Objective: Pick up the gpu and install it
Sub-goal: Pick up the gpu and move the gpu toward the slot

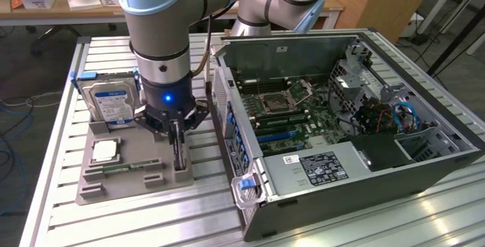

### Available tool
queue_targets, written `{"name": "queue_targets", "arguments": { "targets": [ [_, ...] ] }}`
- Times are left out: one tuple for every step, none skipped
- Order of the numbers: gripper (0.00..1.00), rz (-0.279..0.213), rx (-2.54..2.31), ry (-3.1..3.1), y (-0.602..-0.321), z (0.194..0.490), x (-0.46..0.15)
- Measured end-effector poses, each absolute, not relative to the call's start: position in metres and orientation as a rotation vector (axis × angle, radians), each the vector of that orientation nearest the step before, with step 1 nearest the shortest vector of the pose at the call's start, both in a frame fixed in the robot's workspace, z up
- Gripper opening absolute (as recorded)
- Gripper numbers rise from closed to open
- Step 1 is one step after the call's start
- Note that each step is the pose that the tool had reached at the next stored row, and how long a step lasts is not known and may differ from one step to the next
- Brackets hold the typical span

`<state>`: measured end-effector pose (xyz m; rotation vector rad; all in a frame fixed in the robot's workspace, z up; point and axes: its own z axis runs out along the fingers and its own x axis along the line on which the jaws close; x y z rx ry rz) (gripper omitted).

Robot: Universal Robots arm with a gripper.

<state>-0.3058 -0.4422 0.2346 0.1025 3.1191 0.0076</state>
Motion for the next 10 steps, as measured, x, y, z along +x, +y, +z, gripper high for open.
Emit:
{"name": "queue_targets", "arguments": {
  "targets": [
    [0.26,0.007,0.103,3.119,-0.4422,0.2347,-0.3058],
    [0.26,0.008,0.102,3.119,-0.4422,0.2346,-0.3058],
    [0.26,0.008,0.103,3.119,-0.4422,0.2346,-0.3058],
    [0.26,0.008,0.103,3.119,-0.4422,0.2346,-0.3058],
    [0.26,0.008,0.103,3.119,-0.4422,0.2346,-0.3058],
    [0.26,0.008,0.103,3.119,-0.4422,0.2346,-0.3058],
    [0.26,0.008,0.103,3.119,-0.4422,0.2345,-0.3058],
    [0.26,0.008,0.102,3.119,-0.4422,0.2345,-0.3058],
    [0.26,0.008,0.103,3.119,-0.4422,0.2345,-0.3058],
    [0.26,0.008,0.103,3.119,-0.4422,0.2344,-0.3058]
  ]
}}
